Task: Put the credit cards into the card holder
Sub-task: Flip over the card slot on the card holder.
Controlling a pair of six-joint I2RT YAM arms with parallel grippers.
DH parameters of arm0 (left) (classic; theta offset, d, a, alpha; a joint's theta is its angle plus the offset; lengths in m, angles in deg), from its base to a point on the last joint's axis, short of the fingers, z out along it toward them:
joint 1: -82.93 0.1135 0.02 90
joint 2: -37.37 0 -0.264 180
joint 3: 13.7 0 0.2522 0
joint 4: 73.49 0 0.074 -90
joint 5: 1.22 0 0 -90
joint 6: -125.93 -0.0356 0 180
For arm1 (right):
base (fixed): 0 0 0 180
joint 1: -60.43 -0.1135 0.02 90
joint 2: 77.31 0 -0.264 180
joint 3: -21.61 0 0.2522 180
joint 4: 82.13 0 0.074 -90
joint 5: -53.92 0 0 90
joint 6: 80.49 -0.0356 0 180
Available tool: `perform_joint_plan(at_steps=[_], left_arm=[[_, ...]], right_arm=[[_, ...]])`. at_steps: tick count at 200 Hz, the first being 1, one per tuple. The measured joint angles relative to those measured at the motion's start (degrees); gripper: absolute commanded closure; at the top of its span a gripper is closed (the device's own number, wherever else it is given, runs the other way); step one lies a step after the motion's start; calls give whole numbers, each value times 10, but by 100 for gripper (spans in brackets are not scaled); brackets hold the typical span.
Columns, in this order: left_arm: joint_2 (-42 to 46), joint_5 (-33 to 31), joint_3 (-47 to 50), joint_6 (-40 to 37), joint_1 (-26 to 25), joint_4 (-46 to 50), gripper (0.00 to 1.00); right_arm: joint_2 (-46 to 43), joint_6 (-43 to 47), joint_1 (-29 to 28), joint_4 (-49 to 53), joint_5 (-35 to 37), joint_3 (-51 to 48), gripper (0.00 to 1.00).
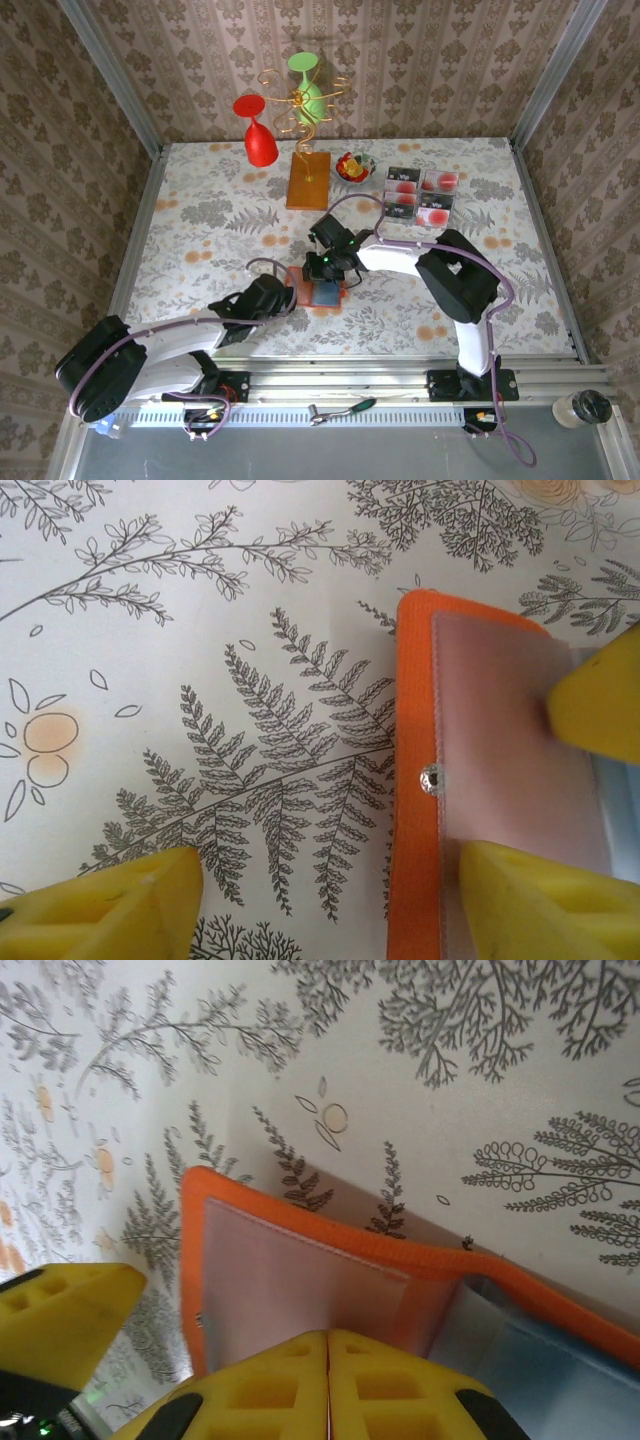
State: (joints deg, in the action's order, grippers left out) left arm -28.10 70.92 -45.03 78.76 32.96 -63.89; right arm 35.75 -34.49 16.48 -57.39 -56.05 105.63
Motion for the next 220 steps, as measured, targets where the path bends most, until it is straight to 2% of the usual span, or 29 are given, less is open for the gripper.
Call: perform_joint_plan(at_steps=[51,115,158,186,220], left_arm=[[11,0,-25,-6,0,14,23],[-39,0,-26,-6,-3,1,30],[-67,-7,-26,-5,-6,-17,33],[-70,-12,-26,-5,-8,-19,33],[-70,-15,-26,-5,-10,-19,33]], right_arm=[[10,2,0,-1,-2,1,90],[11,1,0,-3,-4,1,87],[2,5,0,-2,-8,0,76],[-47,14,0,16,10,-22,70],[-135,37,0,55,66,-56,53]])
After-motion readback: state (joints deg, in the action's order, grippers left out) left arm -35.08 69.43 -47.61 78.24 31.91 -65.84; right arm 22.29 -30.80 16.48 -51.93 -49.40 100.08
